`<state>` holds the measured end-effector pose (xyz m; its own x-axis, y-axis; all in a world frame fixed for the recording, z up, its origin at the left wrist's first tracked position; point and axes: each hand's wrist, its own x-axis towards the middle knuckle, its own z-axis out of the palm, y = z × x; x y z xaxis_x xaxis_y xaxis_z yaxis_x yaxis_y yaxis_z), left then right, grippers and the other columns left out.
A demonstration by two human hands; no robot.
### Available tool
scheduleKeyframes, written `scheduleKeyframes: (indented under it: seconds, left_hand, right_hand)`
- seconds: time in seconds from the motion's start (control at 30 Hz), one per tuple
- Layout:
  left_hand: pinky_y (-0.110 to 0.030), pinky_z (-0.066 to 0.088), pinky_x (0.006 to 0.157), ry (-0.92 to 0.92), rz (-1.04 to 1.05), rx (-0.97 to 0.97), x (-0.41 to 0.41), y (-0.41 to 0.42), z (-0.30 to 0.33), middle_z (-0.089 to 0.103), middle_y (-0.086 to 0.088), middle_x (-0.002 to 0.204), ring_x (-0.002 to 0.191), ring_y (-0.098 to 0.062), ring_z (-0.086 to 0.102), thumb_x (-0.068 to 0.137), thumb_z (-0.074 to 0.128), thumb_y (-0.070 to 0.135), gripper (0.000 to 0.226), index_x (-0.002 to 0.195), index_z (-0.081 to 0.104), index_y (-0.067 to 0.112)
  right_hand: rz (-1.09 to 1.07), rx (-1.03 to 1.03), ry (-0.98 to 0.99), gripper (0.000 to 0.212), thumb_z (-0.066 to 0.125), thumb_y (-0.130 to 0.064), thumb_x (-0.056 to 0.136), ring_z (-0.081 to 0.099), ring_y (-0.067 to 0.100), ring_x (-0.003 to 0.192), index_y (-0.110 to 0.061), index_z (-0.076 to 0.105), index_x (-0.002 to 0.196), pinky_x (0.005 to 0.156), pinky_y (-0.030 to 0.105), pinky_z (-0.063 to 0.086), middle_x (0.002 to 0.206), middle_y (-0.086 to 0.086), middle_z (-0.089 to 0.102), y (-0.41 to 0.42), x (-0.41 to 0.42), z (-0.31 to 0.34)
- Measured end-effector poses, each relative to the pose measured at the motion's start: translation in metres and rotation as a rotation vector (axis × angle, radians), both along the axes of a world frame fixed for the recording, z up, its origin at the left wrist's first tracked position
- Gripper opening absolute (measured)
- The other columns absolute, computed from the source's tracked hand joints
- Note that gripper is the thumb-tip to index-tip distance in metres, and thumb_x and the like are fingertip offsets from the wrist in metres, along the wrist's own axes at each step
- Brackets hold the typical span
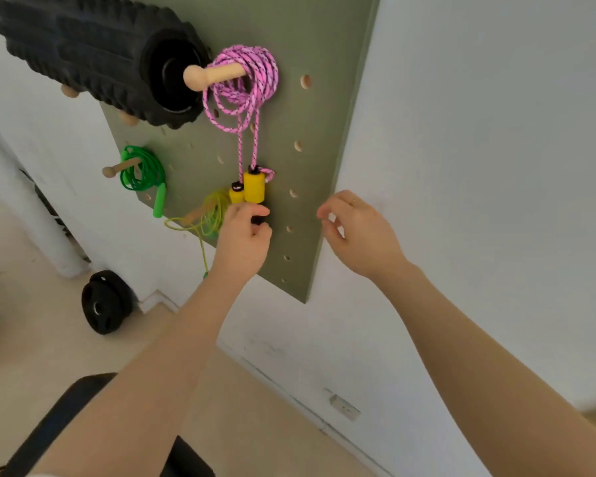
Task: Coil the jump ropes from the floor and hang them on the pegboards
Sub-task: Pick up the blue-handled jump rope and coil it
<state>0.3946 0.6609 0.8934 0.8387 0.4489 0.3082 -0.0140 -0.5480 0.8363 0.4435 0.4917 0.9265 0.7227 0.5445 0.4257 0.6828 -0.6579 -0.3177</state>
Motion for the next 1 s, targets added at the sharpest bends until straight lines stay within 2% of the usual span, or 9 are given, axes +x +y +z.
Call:
scheduleKeyframes:
  seconds: [0.07,0.2,0.4,0.57,0.67,0.73,0.83,0.9,1.0]
  left_hand:
    - [-0.013,0.035,0.080,0.080,0.002,-0.011,-0.016,-0.030,-0.015,0.047,-0.009,0.115,0.085,-0.018,0.052,0.088,0.049,0.000,0.023,0.108,0.060,0.003]
    - [-0.011,0.032,0.076,0.194,-0.040,-0.011,-0.060,-0.098,-0.041,0.050,-0.006,0.121,0.093,-0.015,0.053,0.091,0.048,0.007,0.024,0.112,0.059,0.008]
    - [-0.008,0.031,0.071,0.217,0.035,-0.026,-0.150,-0.199,-0.094,0.045,0.000,0.123,0.084,-0.012,0.053,0.092,0.046,0.009,0.023,0.111,0.058,0.011]
    - [-0.017,0.035,0.075,0.373,-0.010,-0.048,-0.226,-0.261,-0.138,0.046,-0.001,0.124,0.082,-0.013,0.052,0.093,0.047,0.010,0.022,0.112,0.058,0.009]
    - [-0.021,0.034,0.081,0.525,0.017,-0.022,-0.244,-0.286,-0.167,0.051,-0.008,0.125,0.095,-0.021,0.055,0.092,0.048,0.011,0.025,0.114,0.058,0.008]
    - [-0.019,0.031,0.083,0.620,0.001,-0.049,-0.253,-0.308,-0.190,0.053,-0.010,0.125,0.105,-0.024,0.053,0.092,0.047,0.011,0.026,0.116,0.058,0.007]
    - [-0.018,0.030,0.083,0.732,-0.146,-0.116,-0.269,-0.344,-0.226,0.051,-0.008,0.126,0.109,-0.023,0.051,0.092,0.045,0.010,0.028,0.118,0.056,0.008]
    - [-0.019,0.031,0.082,0.779,-0.254,-0.116,-0.274,-0.364,-0.258,0.050,-0.007,0.127,0.108,-0.021,0.050,0.092,0.043,0.009,0.029,0.119,0.055,0.009]
    - [-0.025,0.036,0.090,0.808,-0.287,-0.160,-0.278,-0.387,-0.318,0.050,-0.008,0.128,0.112,-0.023,0.050,0.093,0.042,0.009,0.030,0.120,0.055,0.008]
  right_hand:
    - [-0.020,-0.050,0.070,0.020,0.044,-0.020,0.094,0.060,0.023,0.090,-0.015,0.059,0.107,0.074,0.039,0.051,0.119,-0.001,0.053,-0.029,-0.011,-0.014]
    - [-0.056,-0.044,0.174,0.020,0.045,-0.020,0.093,0.059,0.022,0.089,-0.015,0.060,0.106,0.078,0.040,0.051,0.116,-0.001,0.054,-0.086,-0.044,-0.045]
    - [-0.019,-0.036,0.241,0.021,0.044,-0.019,0.093,0.058,0.021,0.086,-0.013,0.060,0.106,0.075,0.037,0.051,0.112,0.002,0.055,-0.172,-0.120,-0.100]
    - [-0.036,-0.211,0.400,0.022,0.044,-0.018,0.093,0.059,0.024,0.087,-0.011,0.061,0.106,0.077,0.035,0.049,0.110,0.006,0.057,-0.256,-0.168,-0.148]
    - [-0.072,-0.302,0.494,0.024,0.044,-0.019,0.094,0.059,0.023,0.089,-0.011,0.061,0.108,0.081,0.035,0.049,0.112,0.006,0.056,-0.296,-0.186,-0.175]
    - [-0.099,-0.302,0.583,0.024,0.045,-0.018,0.094,0.057,0.022,0.090,-0.010,0.062,0.108,0.080,0.029,0.044,0.111,0.008,0.057,-0.322,-0.204,-0.197]
    - [-0.198,-0.281,0.744,0.023,0.045,-0.018,0.095,0.051,0.015,0.088,-0.009,0.061,0.109,0.078,0.020,0.035,0.115,0.007,0.058,-0.364,-0.238,-0.235]
    - [-0.282,-0.291,0.843,0.023,0.045,-0.019,0.095,0.050,0.013,0.090,-0.011,0.061,0.109,0.078,0.019,0.033,0.116,0.004,0.057,-0.387,-0.256,-0.267]
    - [-0.418,-0.283,0.932,0.021,0.046,-0.020,0.095,0.055,0.019,0.098,-0.012,0.063,0.106,0.081,0.022,0.035,0.115,0.003,0.059,-0.415,-0.277,-0.328]
